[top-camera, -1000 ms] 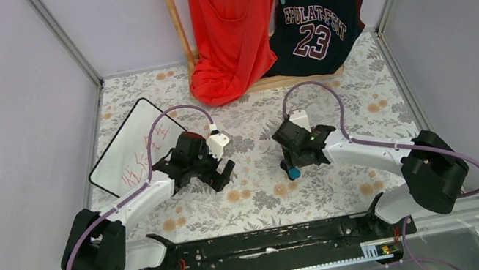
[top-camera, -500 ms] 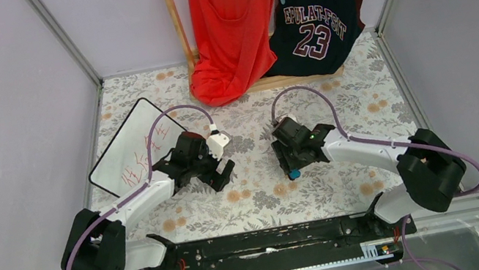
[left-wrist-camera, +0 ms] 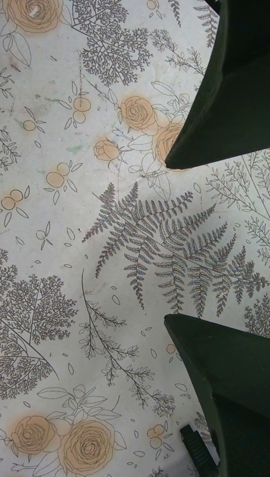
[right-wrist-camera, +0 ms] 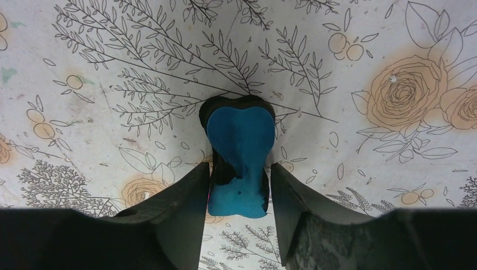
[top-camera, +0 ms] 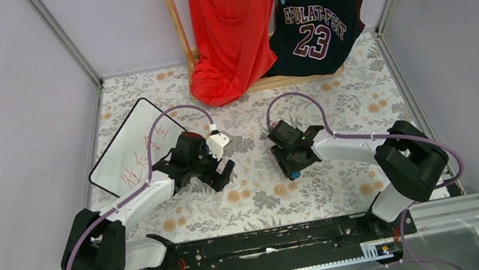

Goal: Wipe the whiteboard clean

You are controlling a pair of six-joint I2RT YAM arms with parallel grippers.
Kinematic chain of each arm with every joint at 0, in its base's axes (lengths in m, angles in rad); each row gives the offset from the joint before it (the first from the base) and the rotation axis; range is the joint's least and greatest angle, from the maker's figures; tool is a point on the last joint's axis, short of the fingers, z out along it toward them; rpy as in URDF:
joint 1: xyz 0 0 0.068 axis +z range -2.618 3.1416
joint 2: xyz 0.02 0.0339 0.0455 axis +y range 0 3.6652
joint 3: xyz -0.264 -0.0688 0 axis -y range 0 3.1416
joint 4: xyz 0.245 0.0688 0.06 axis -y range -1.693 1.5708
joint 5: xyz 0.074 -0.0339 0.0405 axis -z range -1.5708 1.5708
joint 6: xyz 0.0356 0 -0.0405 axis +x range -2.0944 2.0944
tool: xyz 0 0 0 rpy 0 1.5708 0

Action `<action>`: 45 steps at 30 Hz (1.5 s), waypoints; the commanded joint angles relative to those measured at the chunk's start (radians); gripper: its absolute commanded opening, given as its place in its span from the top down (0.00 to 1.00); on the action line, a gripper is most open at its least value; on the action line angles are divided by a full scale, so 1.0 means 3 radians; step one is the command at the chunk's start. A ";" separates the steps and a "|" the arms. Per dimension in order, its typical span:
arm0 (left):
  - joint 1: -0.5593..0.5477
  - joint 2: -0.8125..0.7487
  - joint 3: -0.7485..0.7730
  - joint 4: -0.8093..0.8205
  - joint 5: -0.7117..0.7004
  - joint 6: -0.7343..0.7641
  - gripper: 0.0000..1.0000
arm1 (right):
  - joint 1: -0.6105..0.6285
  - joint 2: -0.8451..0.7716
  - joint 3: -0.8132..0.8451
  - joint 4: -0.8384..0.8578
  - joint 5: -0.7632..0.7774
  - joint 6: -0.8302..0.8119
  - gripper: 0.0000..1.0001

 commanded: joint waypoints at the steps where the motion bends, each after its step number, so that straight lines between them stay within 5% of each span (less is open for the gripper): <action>1: 0.0002 -0.0019 -0.0024 -0.0018 0.0026 0.0056 0.00 | -0.0037 0.0035 0.0056 0.0083 -0.0025 -0.0046 0.51; 11: 0.0003 0.0007 -0.0015 -0.0013 0.0042 0.0055 0.00 | -0.0055 0.0042 0.0086 0.0104 0.0029 -0.0041 0.54; 15: 0.0003 0.0029 -0.0009 -0.0008 0.0049 0.0055 0.00 | -0.0067 0.0056 0.0121 0.0096 0.0020 -0.0054 0.74; 17: 0.0003 0.0024 -0.0007 -0.0008 0.0047 0.0055 0.00 | -0.0067 0.0081 0.0134 0.0088 0.0008 -0.0045 0.97; 18: 0.0002 0.0031 -0.0008 -0.0010 0.0043 0.0050 0.00 | -0.0067 0.0088 0.0135 0.0081 0.0018 -0.0033 1.00; 37: 0.0111 -0.0164 0.0667 -0.0576 -0.0018 -0.0104 0.00 | -0.0064 -0.1168 -0.0057 -0.0009 0.0211 0.0028 1.00; 45: 0.0713 -0.0484 0.0837 -0.0660 0.0071 -0.0113 0.09 | -0.0064 -0.1339 -0.0304 0.0313 0.0192 0.0005 1.00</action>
